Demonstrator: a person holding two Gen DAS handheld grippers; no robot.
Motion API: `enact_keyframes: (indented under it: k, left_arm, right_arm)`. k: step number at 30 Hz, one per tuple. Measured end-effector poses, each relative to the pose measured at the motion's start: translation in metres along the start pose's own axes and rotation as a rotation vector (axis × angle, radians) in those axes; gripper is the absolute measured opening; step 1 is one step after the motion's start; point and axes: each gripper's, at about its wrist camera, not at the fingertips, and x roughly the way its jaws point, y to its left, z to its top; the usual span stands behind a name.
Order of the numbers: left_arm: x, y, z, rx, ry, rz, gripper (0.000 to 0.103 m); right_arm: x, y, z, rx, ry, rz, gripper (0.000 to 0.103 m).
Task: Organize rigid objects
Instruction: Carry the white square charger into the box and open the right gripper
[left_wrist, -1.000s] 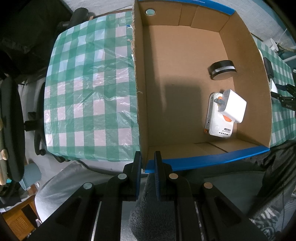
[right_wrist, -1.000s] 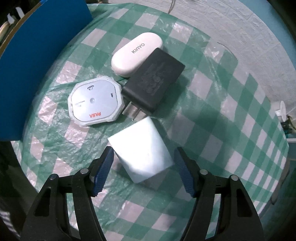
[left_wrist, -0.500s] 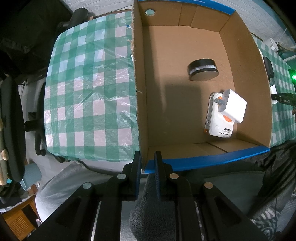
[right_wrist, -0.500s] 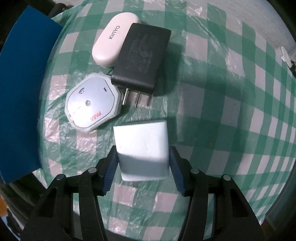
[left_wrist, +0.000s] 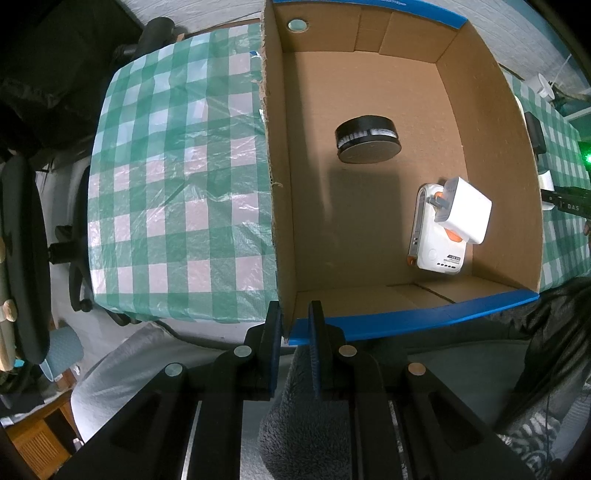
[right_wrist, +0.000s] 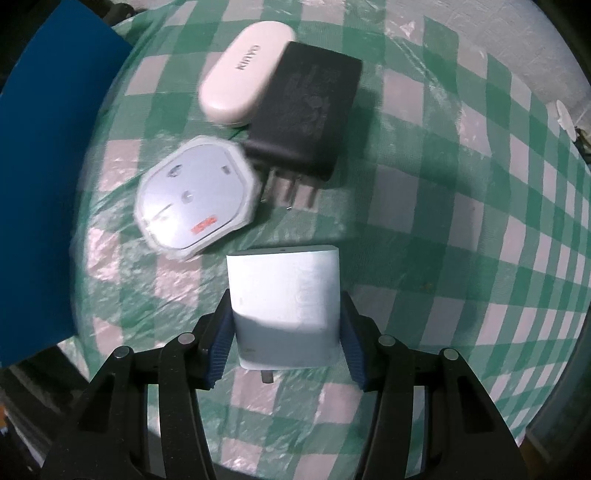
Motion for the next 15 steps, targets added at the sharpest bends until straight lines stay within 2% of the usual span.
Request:
enact_keyframes:
  k: [15]
  left_arm:
    - [0.001,-0.003,0.001,0.004,0.0,0.0,0.012]
  right_arm:
    - [-0.053,0.045,-0.01,-0.054,-0.022,0.048,0.053]
